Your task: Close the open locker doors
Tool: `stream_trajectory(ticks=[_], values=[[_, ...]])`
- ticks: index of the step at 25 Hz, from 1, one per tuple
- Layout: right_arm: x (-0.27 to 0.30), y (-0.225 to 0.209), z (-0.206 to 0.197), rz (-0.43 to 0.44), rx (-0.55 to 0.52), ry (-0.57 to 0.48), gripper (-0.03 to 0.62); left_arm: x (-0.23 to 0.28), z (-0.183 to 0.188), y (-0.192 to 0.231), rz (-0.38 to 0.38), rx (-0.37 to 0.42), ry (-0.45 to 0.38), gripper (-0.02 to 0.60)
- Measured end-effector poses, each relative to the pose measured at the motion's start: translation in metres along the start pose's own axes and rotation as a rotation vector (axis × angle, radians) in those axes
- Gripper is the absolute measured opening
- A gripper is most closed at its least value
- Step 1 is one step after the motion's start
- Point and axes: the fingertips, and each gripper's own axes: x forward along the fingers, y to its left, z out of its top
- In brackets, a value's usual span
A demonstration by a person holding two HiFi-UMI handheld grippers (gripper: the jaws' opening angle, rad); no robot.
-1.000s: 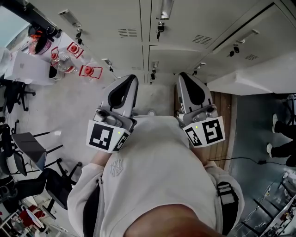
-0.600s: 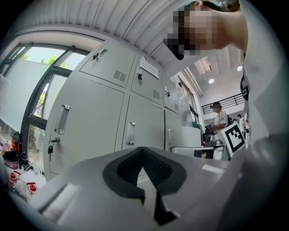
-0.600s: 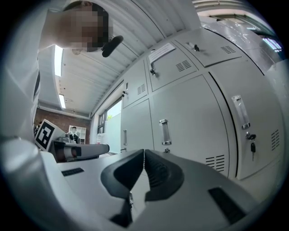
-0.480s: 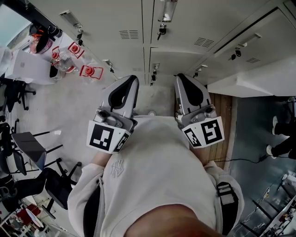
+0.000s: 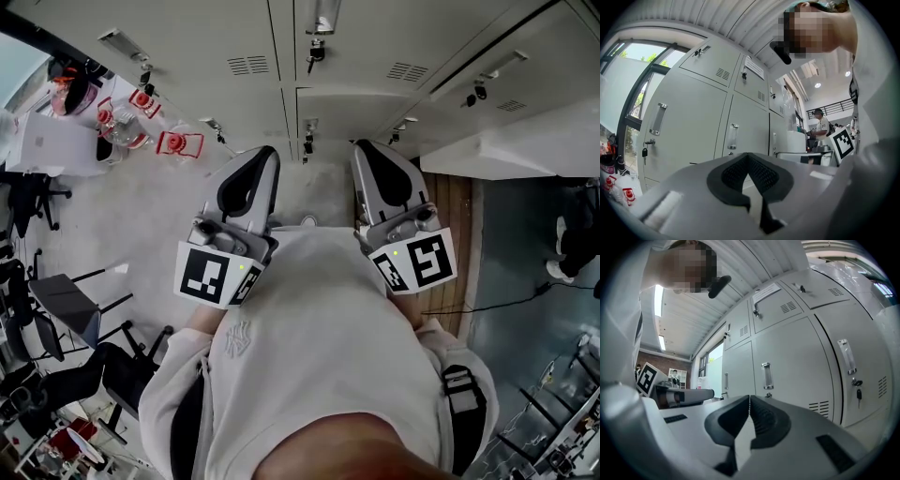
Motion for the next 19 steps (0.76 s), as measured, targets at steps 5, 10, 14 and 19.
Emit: stream_trajectory(ticks=[5,10,14,19], values=[[0.0019,-0.0002,-0.0011,-0.005,0.0,0.009,0.014,0.0018,-0.0024,0.0001,-0.009,-0.008,0.006,0.002],[0.0036,0.0012,-0.0003,-0.002,-0.003,0.014,0.014,0.003,-0.0039,-0.0004,-0.013,-0.02,0.007,0.002],[0.0045,0.0018,-0.0025,0.001,-0.004,0.022,0.014,0.0023,-0.0056,0.0007,-0.008,-0.025,0.007,0.002],[0.0078,0.0024,-0.0031,0.003,-0.014,0.028,0.014,0.0021,-0.0062,0.0036,-0.006,-0.033,0.005,0.002]])
